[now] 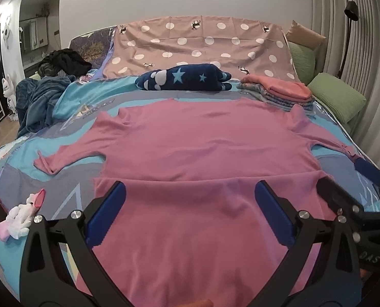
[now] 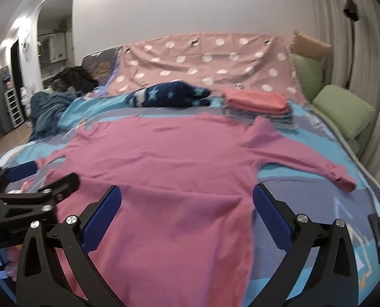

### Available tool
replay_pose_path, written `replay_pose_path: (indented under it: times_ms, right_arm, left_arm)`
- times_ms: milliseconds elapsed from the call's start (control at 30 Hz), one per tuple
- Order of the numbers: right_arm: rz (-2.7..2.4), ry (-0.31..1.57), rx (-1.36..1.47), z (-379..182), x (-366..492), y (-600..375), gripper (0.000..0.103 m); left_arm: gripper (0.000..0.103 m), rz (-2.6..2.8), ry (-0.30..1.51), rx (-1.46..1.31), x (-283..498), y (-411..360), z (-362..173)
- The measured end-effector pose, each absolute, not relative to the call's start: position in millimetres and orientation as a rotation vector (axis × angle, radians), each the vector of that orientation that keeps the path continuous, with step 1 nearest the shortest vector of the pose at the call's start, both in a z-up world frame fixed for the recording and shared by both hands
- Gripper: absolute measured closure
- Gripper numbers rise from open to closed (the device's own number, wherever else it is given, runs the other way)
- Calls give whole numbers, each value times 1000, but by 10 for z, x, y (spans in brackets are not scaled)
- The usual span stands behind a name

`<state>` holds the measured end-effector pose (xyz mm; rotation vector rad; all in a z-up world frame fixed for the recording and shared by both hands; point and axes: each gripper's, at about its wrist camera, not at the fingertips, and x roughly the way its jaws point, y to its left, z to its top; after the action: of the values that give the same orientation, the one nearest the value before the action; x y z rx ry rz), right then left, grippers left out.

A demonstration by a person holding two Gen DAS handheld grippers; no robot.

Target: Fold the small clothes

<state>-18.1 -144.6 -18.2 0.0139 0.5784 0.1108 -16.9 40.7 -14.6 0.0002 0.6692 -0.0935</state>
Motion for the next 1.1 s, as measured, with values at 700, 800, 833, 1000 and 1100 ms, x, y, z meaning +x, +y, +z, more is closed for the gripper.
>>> replay_pose_path:
  times_ms: [700, 800, 833, 1000, 1100]
  right_arm:
    - [55, 661, 54, -167, 49, -1462, 1]
    - [49, 618, 4, -106, 47, -1378, 1]
    - [47, 606, -9, -88, 55, -1352, 1]
    - [56, 567, -54, -19, 111, -1199, 1]
    - [59, 565, -67, -20, 181, -1120, 1]
  left_arm:
    - [2, -80, 651, -99, -70, 799, -152]
    - [2, -68, 646, -114, -29, 924, -144]
    - [2, -63, 647, -119, -12, 962, -144]
    - [2, -50, 654, -141, 86, 1157, -165]
    - [2, -44, 657, -147, 151, 1263, -181]
